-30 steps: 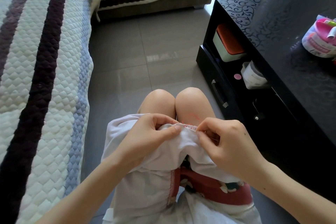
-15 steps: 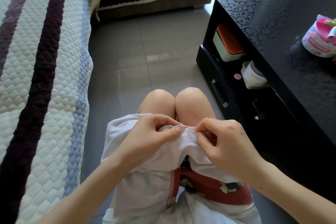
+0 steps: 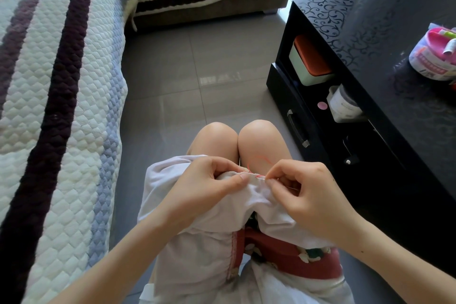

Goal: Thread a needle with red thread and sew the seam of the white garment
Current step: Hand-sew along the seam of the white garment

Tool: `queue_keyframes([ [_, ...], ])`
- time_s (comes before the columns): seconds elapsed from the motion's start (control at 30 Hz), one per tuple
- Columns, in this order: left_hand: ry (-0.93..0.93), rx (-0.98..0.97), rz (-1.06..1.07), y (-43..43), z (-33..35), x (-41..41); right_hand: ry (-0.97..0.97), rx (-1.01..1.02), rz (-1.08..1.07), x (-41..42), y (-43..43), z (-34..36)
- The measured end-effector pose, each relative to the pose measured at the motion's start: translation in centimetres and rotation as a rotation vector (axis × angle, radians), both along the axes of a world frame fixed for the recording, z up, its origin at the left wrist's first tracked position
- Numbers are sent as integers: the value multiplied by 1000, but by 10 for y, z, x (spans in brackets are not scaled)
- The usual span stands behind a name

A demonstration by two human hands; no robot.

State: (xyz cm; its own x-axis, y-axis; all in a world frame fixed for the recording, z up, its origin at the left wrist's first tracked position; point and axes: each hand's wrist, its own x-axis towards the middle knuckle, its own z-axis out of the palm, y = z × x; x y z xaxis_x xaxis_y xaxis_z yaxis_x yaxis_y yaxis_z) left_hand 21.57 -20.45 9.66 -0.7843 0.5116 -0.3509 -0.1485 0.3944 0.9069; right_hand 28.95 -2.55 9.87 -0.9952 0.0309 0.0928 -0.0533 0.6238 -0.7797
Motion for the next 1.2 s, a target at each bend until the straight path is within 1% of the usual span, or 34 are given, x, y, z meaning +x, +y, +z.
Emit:
queue_keyframes([
  [0.13,-31,31,-18,0,-2,-1,-62,-148,-7,1,2,2],
  [0.33,-171,138,-21,-1,-7,-2,-177,-355,-29,-2,6,3],
  [0.5,-326,218,-53,-3,-8,-4,-271,-542,-27,-2,6,5],
  [0.67,-389,268,-96,1,-10,-3,-304,-686,26,-4,0,1],
  [0.73,-402,277,-81,1,-12,-5,-323,-667,36,-4,0,-1],
  [0.8,-405,282,-72,-1,-12,-7,-337,-582,41,-2,6,-4],
  [0.9,-371,276,-84,1,-11,-6,-294,-458,13,0,12,-6],
  [1.0,-320,229,-72,6,-14,-4,-236,-490,-18,-1,6,-7],
  [1.07,-304,215,-84,7,-15,-4,-235,-535,-30,-4,1,-7],
  [1.13,-301,211,-73,6,-14,-4,-219,-515,-32,-5,0,-8],
  [1.17,-290,204,-61,6,-13,-4,-177,-420,-34,-3,1,-9],
  [1.2,-267,190,-46,6,-13,-3,-87,-247,-50,-2,4,-10],
])
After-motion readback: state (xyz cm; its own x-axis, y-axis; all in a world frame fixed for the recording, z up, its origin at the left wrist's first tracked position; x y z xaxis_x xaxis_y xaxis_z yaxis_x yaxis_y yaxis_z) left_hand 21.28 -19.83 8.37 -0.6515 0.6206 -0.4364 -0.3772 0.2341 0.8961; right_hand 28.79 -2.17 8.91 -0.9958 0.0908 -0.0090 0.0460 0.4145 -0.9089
